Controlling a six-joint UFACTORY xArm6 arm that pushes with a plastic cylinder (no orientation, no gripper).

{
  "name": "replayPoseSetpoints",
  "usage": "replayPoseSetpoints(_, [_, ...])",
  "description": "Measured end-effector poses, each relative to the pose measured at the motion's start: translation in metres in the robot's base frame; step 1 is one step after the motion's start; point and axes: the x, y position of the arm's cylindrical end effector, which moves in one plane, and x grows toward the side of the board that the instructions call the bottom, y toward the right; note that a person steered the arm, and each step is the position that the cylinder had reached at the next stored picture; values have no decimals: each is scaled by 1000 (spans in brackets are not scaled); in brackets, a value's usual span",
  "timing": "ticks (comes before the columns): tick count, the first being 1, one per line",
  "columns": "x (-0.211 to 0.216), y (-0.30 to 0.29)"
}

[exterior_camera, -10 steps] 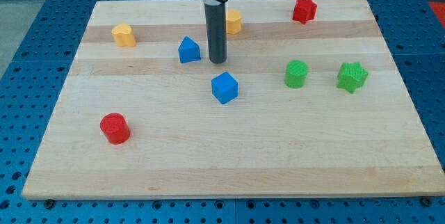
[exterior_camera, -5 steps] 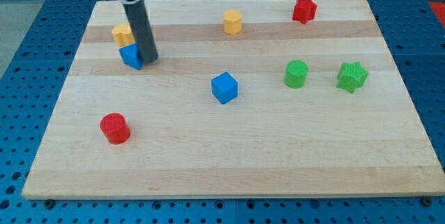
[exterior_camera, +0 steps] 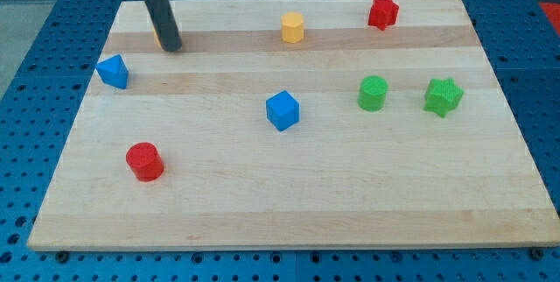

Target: Move the yellow heart into the blue triangle

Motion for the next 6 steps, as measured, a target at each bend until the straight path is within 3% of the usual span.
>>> replayPoseSetpoints(1, [-16,20])
replayPoseSetpoints(3, [-60,-16])
replayPoseSetpoints(5, [-6,-56])
replayPoseSetpoints(6, [-27,-56])
